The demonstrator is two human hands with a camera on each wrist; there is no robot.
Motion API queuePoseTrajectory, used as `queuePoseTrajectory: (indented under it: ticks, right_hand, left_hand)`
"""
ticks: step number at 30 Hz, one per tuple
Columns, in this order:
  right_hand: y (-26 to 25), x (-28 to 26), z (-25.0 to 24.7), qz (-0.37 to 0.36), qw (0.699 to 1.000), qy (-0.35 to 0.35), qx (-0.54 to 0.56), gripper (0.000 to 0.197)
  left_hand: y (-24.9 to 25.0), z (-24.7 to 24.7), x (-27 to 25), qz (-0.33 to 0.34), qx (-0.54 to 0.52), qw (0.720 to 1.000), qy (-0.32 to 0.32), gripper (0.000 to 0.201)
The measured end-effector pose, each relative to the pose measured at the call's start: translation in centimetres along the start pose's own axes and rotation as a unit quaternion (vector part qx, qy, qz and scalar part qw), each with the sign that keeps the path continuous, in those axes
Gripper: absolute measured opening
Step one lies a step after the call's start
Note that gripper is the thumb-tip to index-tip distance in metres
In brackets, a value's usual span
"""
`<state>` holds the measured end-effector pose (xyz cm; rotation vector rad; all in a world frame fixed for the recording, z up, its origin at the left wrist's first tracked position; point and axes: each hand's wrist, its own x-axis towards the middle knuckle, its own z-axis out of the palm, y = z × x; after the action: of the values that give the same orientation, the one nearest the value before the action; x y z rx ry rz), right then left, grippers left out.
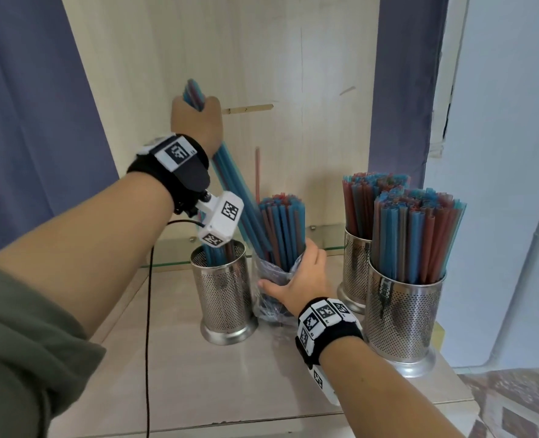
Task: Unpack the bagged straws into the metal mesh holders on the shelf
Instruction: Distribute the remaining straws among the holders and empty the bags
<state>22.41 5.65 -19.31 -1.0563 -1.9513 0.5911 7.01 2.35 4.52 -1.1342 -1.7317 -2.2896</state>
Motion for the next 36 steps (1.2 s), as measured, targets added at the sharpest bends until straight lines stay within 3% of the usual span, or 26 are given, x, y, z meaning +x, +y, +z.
queuePoseTrajectory:
  ticks: [6,13,17,28,30,34,36]
  right_hand:
    - [0.0,0.0,0.0,0.001,1.000,-0.002,-0.023,0.113]
    - [-0.2,0.0,-0.1,0.011,0.999,0.004,-0.037,0.112]
    - [-0.3,0.0,-0.1,0.012,0.999,0.005,-0.041,0.111]
    - [0.0,0.1,0.3,0.002,0.999,0.007,-0.032,0.107]
    - [0.1,0.1,0.4,0.001,0.999,0.007,-0.033,0.107]
    - [0.3,0.1,0.6,-0.003,0.999,0.011,-0.039,0.106]
    - [0.3,0.1,0.6,-0.005,0.999,0.011,-0.041,0.106]
  left_hand:
    - [0.9,-2.1,2.1,0.018,-0.006,0.999,0.027,0.028]
    - [2.0,-5.4,3.1,0.039,-0.024,0.997,0.069,0.008]
    - [-0.5,-6.9,2.2,0.036,0.008,0.997,0.067,0.018]
    - [-8.7,-7.3,-2.8,-0.063,0.127,0.990,0.011,0.030]
    - [-9.6,-7.1,-3.6,-0.079,0.152,0.985,-0.026,0.032]
    - [-11.3,-6.9,-4.1,-0.069,0.218,0.969,-0.092,0.051]
    - [-11.2,-6.6,-4.1,-0.047,0.283,0.953,-0.095,0.049]
